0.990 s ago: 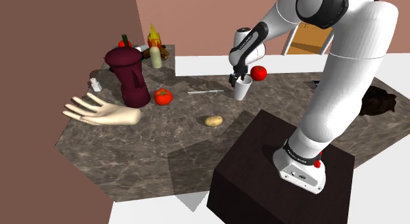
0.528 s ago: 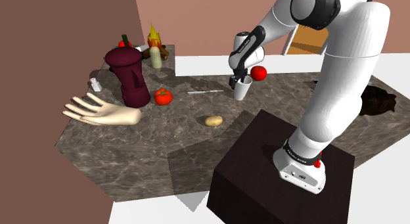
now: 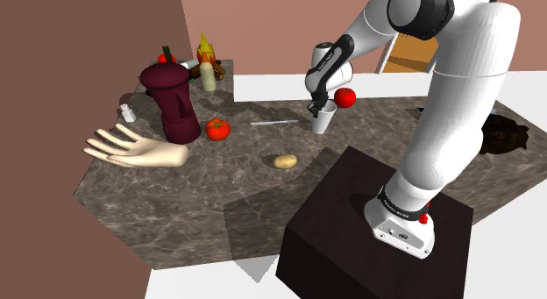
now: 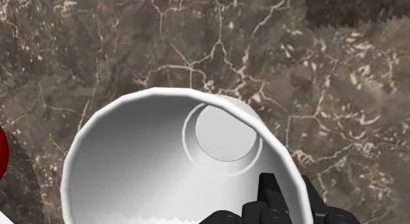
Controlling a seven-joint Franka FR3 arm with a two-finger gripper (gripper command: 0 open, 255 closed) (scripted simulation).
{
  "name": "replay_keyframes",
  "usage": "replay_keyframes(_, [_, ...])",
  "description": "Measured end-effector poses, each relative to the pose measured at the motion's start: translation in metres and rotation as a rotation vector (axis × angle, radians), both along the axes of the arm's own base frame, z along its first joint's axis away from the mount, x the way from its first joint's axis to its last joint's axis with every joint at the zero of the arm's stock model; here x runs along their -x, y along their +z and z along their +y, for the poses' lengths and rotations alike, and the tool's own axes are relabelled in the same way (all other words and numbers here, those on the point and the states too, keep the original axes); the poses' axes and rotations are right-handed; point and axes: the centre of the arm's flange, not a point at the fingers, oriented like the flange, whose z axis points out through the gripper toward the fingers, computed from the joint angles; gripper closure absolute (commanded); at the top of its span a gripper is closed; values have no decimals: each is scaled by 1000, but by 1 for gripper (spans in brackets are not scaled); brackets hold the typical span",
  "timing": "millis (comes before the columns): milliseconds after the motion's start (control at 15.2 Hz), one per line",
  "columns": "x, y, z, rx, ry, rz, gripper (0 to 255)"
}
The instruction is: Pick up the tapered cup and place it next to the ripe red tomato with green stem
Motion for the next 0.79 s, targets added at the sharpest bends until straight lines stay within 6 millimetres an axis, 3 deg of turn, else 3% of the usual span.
replay_keyframes(396, [0,0,0,0,1,-1,255])
replay_keyframes(792, [0,26,-1,0,0,0,255])
